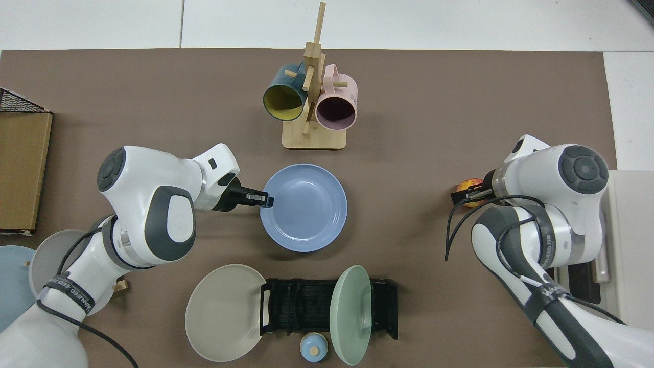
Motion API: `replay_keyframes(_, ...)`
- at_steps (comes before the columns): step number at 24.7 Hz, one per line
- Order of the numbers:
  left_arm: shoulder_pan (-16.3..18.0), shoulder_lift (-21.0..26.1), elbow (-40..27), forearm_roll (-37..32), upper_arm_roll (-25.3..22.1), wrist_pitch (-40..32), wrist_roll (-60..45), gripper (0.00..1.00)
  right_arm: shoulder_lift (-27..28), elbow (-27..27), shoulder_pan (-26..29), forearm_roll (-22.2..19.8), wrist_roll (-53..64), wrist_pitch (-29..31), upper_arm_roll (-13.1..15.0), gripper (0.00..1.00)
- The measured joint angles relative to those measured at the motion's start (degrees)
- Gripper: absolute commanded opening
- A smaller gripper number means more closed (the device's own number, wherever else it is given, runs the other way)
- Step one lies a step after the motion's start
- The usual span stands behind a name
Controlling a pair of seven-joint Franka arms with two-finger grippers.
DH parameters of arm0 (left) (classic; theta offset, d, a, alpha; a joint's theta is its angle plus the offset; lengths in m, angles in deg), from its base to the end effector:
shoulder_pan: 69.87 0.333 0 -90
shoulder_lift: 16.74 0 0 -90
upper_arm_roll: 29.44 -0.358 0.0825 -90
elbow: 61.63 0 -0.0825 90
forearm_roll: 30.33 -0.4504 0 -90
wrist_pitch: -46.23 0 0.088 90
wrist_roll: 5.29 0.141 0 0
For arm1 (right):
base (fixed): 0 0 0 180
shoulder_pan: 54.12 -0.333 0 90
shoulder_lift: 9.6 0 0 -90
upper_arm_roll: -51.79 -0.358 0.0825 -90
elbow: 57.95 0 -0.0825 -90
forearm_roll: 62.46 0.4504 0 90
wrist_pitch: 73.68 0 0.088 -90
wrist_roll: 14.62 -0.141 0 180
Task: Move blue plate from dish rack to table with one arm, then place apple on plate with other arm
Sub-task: 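Lower the blue plate onto the table while the right gripper grasps the apple, then open the left gripper and withdraw while the right gripper lifts the apple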
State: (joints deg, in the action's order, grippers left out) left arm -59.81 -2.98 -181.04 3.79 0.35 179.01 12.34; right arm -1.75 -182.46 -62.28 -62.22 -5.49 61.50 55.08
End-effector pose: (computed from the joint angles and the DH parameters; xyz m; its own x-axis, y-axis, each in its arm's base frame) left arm 0.5994 -0.2368 0.2999 0.9762 -0.2101 0.0529 -0.2063 -0.8263 0.5242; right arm 0.6116 0.0523 0.2975 0.9696 0.2398 0.0481 0.2395 -0.9708 0.0125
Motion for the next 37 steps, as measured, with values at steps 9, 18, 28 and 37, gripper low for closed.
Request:
replay_keyframes(9,-2.6,2.4,0.0,-0.1,-0.1,1.5,-0.8,0.73,3.2,-2.0,0.4,0.0,1.5,5.7,0.3,1.00)
replay_keyframes(18,-2.9,2.3,0.3,-3.1,-0.3,2.7,-4.4,0.98,3.3,-2.0,0.4,0.0,1.7,5.7,0.4,0.00)
replay_keyframes(28,-2.4,-1.6,7.0,-20.4,-1.2,-6.8,-18.1,0.99,2.4,0.4,-0.1,0.6,0.0,4.1,0.3,0.00)
replay_keyframes(37,0.4,-12.9,16.7,-28.1,-1.5,-28.2,-25.0,0.99,0.6,13.3,-10.9,0.7,-18.7,-9.2,-0.2,0.00)
